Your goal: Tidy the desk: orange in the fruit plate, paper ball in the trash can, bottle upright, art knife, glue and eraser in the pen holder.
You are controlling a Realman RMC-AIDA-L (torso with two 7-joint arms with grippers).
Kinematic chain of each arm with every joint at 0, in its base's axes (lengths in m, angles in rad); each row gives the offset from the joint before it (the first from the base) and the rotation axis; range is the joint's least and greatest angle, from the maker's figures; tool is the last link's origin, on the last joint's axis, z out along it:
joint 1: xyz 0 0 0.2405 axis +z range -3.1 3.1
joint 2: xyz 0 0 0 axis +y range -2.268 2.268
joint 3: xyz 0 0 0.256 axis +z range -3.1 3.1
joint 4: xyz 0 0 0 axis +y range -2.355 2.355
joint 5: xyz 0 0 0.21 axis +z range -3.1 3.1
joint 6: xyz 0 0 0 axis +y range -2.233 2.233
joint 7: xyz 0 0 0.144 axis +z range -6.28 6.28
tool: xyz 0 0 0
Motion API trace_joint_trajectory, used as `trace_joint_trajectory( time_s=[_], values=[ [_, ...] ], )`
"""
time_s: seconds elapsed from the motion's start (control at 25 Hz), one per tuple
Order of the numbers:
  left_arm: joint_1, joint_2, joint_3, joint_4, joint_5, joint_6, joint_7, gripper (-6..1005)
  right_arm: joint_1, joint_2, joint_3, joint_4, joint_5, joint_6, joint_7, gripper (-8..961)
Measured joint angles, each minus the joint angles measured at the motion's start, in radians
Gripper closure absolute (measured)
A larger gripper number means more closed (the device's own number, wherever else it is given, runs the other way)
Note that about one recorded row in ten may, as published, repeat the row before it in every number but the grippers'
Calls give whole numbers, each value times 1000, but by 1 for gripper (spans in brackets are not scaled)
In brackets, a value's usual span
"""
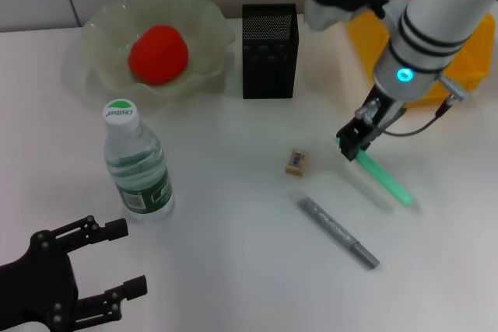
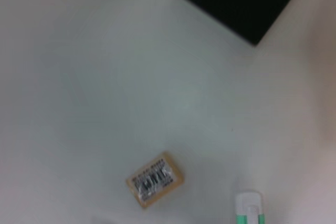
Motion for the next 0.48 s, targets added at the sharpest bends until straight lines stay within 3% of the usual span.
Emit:
trace_joint_trajectory(
  time_s=[0.12,0.2,0.24,0.48],
  values=[
    [0,0,0,-1,0,-1,0,226,-24,-1,0,-95,15,-33,-9,775],
    [0,-1,0,-1,-1,-6,-1,226,-67,-3,8,-266,56,-83,-27,774],
    [0,-1,0,-2,-1,-9,-3,226,-67,-3,8,-266,56,-83,-27,774],
    [-2,-1,0,-10,-1,-11,-8,226,-144,-4,13,-557,76,-71,-29,771]
  ],
)
